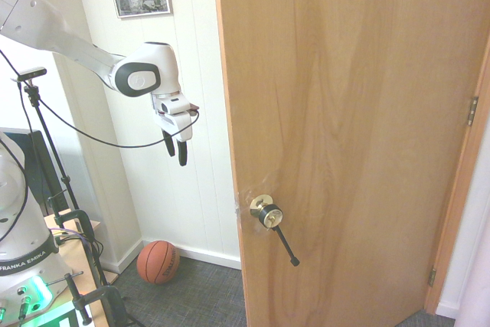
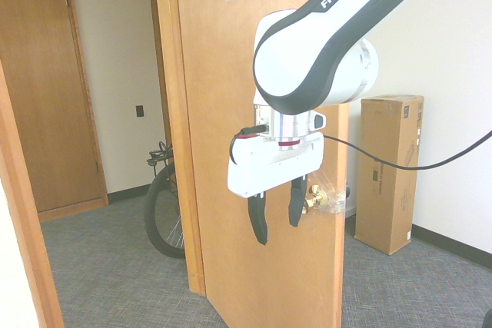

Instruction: Close the door

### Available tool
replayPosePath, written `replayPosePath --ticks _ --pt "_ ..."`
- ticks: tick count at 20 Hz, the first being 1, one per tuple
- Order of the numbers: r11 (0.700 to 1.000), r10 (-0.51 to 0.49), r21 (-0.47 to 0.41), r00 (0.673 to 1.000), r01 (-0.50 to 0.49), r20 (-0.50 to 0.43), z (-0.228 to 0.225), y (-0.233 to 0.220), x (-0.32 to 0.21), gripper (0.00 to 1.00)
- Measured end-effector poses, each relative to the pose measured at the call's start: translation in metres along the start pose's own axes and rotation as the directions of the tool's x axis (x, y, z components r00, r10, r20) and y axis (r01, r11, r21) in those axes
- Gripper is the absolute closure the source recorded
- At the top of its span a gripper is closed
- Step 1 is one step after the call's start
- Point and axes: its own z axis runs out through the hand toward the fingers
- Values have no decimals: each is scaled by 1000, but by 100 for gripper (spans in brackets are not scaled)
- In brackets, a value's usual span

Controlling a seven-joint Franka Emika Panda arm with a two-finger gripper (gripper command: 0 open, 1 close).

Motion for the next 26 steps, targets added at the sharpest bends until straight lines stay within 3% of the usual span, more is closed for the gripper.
replayPosePath --ticks 7,12,18,26 --pt "1000 18 6 1000 -18 11 -8 7 1 0" --pt "999 40 35 999 -40 -2 -37 37 -11 0" --pt "985 163 52 987 -163 19 -59 97 3 0" --pt "969 232 80 972 -234 38 -75 195 28 0"
